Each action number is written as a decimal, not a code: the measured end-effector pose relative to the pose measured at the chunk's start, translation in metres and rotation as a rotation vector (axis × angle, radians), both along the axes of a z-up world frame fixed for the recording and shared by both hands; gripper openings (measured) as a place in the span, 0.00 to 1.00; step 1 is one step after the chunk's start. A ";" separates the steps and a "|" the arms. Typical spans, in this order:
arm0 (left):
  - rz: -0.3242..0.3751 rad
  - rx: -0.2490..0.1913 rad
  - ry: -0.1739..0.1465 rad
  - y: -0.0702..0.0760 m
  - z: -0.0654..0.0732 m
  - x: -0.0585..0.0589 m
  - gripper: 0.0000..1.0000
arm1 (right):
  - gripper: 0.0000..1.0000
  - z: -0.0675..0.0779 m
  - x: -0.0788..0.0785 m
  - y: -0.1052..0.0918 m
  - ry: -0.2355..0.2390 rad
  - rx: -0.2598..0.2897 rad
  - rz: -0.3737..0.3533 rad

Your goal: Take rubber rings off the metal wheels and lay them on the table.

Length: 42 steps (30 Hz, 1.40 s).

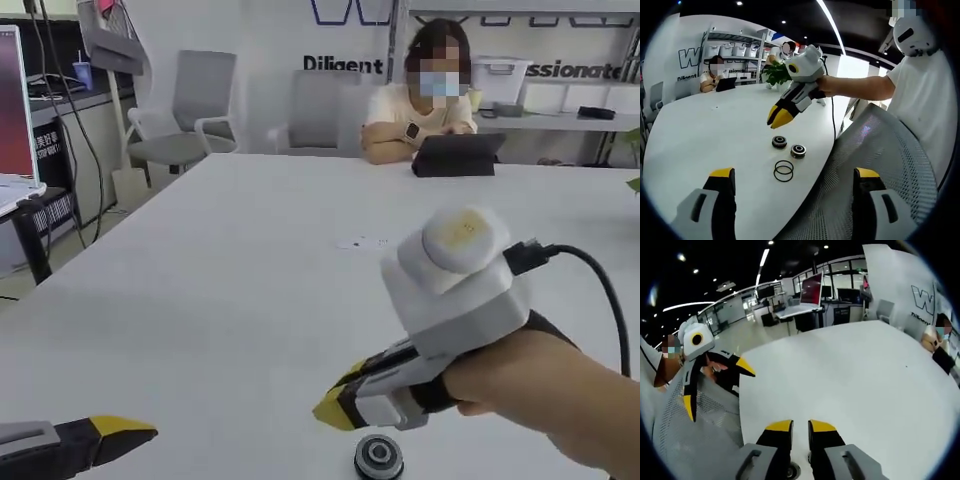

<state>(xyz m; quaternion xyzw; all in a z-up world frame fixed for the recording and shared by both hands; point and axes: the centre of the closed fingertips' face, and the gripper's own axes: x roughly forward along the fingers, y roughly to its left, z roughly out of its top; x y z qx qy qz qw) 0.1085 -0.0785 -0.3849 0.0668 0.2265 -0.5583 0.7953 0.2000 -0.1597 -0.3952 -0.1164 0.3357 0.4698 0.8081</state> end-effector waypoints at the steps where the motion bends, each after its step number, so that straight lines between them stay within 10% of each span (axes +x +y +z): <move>1: 0.000 0.000 0.000 0.000 0.000 0.000 0.97 | 0.10 0.004 0.002 -0.001 -0.007 0.008 -0.005; 17: -0.006 0.013 -0.022 0.001 0.004 0.004 0.97 | 0.19 0.024 0.018 -0.026 -0.068 0.160 -0.064; 30: -0.015 -0.023 -0.098 -0.013 0.039 0.027 0.97 | 0.28 -0.008 0.014 -0.051 -0.047 0.203 -0.107; 42: -0.105 0.013 -0.196 -0.048 0.061 0.050 0.96 | 0.32 -0.053 -0.001 -0.069 0.004 0.085 -0.074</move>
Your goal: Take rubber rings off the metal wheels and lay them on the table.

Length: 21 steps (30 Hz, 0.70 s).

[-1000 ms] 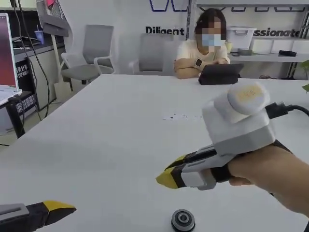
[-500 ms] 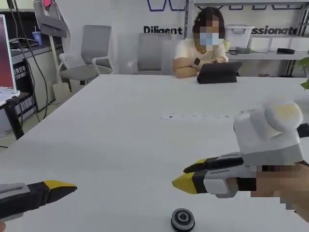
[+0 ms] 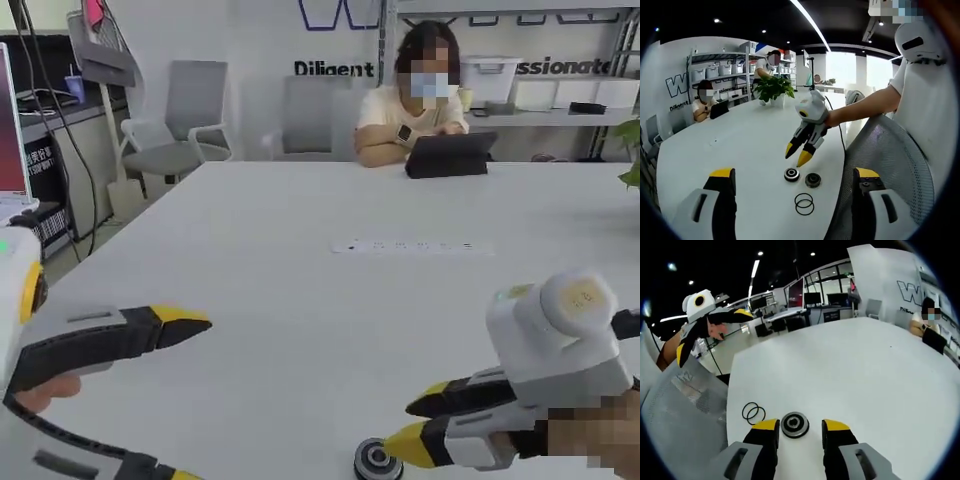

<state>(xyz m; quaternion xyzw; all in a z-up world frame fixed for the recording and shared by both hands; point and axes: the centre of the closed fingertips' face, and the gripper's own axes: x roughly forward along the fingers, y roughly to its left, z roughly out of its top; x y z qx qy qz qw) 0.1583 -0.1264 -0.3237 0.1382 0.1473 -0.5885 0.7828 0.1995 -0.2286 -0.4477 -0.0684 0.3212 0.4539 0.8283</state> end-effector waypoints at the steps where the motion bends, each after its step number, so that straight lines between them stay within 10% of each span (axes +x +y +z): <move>1: -0.005 0.003 -0.008 -0.002 0.001 0.001 0.96 | 0.32 -0.002 -0.001 0.000 0.005 -0.003 -0.001; 21: -0.119 -0.049 -0.044 -0.074 0.004 0.034 0.79 | 0.34 -0.028 -0.012 0.002 0.005 -0.091 0.073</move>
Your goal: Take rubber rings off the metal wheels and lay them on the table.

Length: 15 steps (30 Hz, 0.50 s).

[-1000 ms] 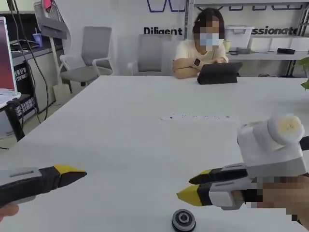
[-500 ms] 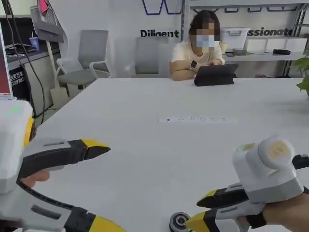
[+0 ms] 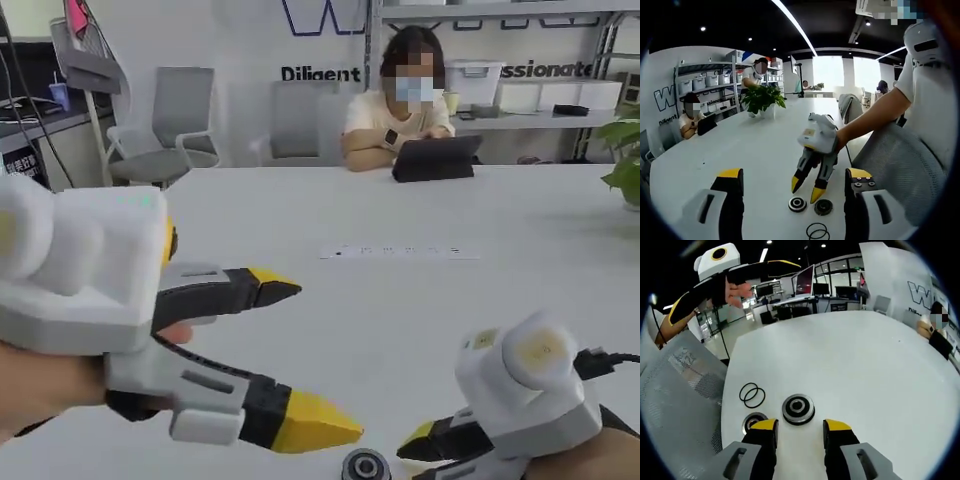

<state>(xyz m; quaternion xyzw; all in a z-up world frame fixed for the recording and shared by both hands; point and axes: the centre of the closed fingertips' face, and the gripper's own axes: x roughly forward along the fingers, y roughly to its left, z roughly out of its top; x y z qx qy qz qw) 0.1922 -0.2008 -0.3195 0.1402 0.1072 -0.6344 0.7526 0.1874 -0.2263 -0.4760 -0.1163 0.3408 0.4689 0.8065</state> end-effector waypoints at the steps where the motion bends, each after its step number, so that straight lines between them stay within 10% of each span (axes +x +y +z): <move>1: -0.010 0.012 -0.005 -0.004 -0.005 0.001 0.78 | 0.34 0.000 0.000 0.000 0.001 0.001 0.001; 7: -0.023 0.071 -0.016 -0.017 -0.031 0.011 0.64 | 0.33 -0.001 0.002 0.000 0.002 0.011 -0.007; 10: -0.012 0.093 -0.107 -0.021 -0.041 0.020 0.53 | 0.33 0.000 0.002 0.000 0.000 0.019 -0.012; 15: 0.024 0.063 -0.077 -0.023 -0.052 0.028 0.46 | 0.32 0.000 0.003 0.000 0.002 0.026 -0.020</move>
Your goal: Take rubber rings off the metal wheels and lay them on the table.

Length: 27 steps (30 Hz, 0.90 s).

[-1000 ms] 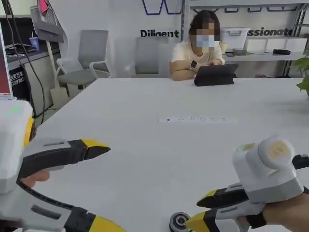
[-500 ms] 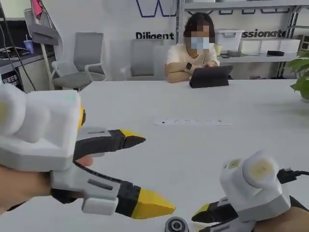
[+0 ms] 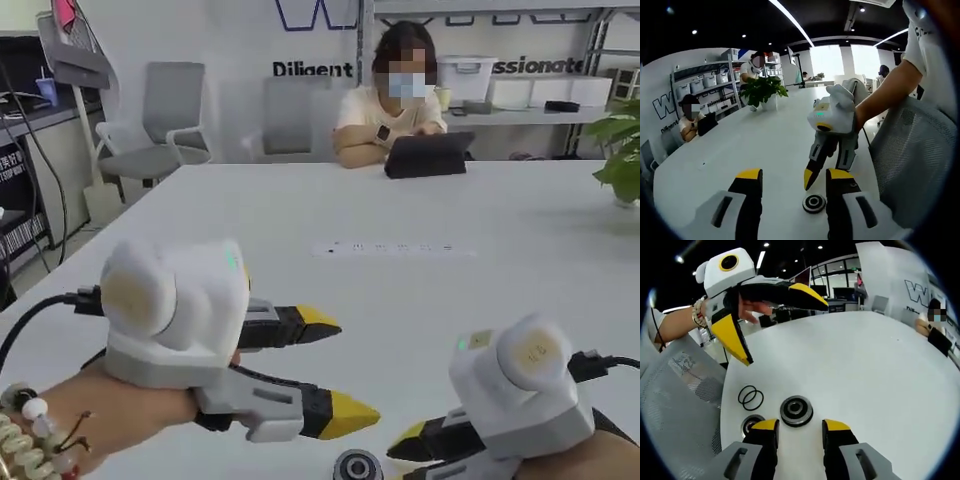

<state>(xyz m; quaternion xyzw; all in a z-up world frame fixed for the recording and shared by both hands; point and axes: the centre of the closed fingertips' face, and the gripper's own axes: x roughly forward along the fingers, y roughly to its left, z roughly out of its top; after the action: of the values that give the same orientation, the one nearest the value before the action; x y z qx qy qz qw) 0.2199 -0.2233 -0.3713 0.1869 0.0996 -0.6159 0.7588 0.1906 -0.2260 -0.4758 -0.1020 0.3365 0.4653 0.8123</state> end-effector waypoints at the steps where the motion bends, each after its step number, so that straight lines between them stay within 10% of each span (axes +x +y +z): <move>1: 0.008 -0.003 0.013 0.001 -0.004 0.001 0.45 | 0.32 0.000 0.000 0.000 0.001 0.002 -0.001; 19: 0.017 0.117 0.083 0.003 -0.073 -0.016 0.21 | 0.28 -0.002 0.000 0.003 -0.004 0.000 0.012; 27: 0.016 0.129 0.114 0.002 -0.081 -0.019 0.18 | 0.26 -0.002 -0.001 0.004 -0.004 0.002 0.019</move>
<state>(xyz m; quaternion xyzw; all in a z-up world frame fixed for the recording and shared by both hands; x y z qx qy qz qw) 0.2009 -0.2210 -0.4526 0.1992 0.1835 -0.6116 0.7434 0.1898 -0.2216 -0.4778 -0.1054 0.3334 0.4730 0.8087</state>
